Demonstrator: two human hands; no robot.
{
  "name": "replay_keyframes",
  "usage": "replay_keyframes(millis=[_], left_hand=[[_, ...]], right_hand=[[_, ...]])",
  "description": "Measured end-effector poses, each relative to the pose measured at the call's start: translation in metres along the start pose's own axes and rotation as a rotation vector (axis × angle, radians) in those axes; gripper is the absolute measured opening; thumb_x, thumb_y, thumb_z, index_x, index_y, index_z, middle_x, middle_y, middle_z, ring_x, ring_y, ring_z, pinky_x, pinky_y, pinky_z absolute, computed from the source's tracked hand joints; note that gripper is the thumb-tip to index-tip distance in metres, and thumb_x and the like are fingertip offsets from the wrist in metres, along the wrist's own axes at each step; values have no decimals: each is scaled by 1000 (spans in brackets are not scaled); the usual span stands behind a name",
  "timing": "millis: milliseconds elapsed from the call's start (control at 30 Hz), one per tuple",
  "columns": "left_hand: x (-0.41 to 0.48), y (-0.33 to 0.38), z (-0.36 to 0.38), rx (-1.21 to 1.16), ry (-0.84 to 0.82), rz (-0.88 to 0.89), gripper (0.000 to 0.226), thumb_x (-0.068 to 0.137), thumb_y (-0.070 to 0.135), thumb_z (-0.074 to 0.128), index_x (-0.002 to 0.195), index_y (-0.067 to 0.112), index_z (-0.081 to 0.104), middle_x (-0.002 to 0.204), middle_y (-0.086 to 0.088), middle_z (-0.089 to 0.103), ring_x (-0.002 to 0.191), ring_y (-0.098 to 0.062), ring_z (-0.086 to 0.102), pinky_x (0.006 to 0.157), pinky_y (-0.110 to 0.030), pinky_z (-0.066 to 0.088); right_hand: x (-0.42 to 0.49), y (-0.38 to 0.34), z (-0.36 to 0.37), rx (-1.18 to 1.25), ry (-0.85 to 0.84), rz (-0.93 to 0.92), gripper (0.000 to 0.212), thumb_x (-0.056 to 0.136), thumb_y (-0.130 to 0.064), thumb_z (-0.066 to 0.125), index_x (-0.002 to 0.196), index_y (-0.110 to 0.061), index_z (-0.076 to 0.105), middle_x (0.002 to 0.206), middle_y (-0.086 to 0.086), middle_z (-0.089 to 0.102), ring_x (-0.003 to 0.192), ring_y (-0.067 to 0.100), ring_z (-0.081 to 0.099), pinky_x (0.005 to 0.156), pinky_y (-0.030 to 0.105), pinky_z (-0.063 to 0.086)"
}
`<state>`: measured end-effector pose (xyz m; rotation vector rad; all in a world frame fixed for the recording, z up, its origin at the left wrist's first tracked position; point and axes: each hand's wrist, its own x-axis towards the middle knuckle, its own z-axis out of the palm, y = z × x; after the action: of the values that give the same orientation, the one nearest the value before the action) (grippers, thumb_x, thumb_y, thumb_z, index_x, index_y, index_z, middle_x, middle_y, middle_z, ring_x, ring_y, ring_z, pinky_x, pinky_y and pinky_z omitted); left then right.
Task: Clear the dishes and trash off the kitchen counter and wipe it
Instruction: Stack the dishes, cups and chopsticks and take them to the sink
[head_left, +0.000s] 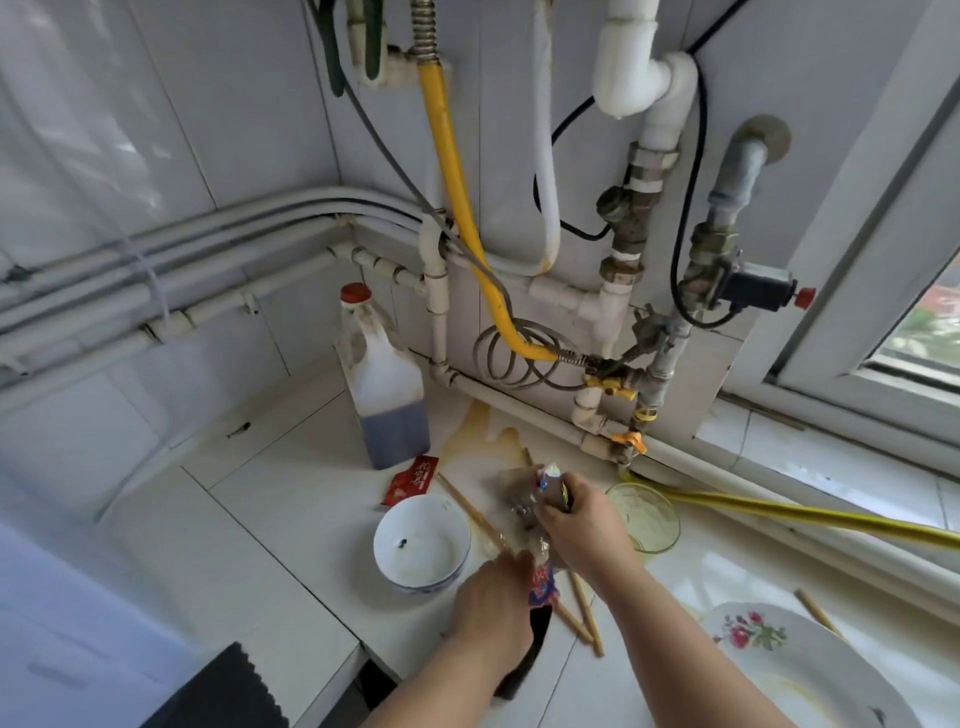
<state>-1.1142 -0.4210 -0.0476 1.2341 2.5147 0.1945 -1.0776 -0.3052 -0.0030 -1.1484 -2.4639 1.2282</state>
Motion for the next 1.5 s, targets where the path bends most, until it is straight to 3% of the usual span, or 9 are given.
replay_keyframes(millis=[167,333,600,767,933,1067,1200,1367,1500], left_hand=[[9,-12,-35,-447,231,-66,18,94,17,45,112,17,47,112,-6,60,104,-31,58,83,-36,43],[26,-46,-67,-728,338,-276,44,91,18,59,132,15,44,119,-7,60,111,-26,57,92,-26,41],[48,-122,-85,-960,374,-546,15,78,22,74,87,14,67,89,-12,71,84,-33,66,77,-38,54],[60,-155,-92,-967,343,-548,10,79,17,74,86,12,68,85,-11,71,83,-30,67,75,-34,50],[74,-177,-88,-896,232,-560,15,82,18,71,92,8,68,91,-14,71,88,-33,66,79,-36,51],[79,-179,-81,-832,198,-552,13,81,16,70,92,9,68,92,-14,71,88,-31,66,79,-34,51],[89,-176,-71,-777,139,-542,25,82,16,69,104,5,67,99,-15,70,91,-31,65,77,-32,48],[100,-174,-62,-626,55,-557,30,83,16,69,110,3,64,107,-17,67,99,-33,63,86,-35,51],[101,-174,-54,-521,45,-560,26,84,12,62,109,7,64,105,-16,67,96,-34,63,80,-34,50]], right_hand=[[12,-11,7,73,154,33,9,87,-19,58,84,-13,52,79,6,62,72,26,58,63,34,45],[25,-20,12,75,227,35,13,89,-23,58,91,-10,56,98,8,58,91,28,56,74,33,42],[35,-12,30,-220,132,59,25,91,-31,53,100,-8,58,108,7,49,111,26,41,94,33,33],[35,-1,36,-264,31,184,33,93,-37,49,117,-15,54,116,8,48,115,27,42,98,36,36],[30,6,46,-211,-23,257,27,95,-32,47,114,-15,54,113,10,55,98,26,56,83,34,46],[25,8,47,-183,179,229,16,94,-28,52,91,-12,53,98,10,58,79,25,56,67,33,45],[21,-6,36,-84,315,127,6,92,-18,54,89,-15,48,91,4,62,72,21,54,59,31,41],[10,-23,18,-16,239,87,35,97,-16,47,130,-21,38,74,-16,51,62,-2,46,51,19,32],[3,-26,13,19,200,163,47,97,-20,50,140,-21,33,91,-6,55,81,14,55,70,28,44]])
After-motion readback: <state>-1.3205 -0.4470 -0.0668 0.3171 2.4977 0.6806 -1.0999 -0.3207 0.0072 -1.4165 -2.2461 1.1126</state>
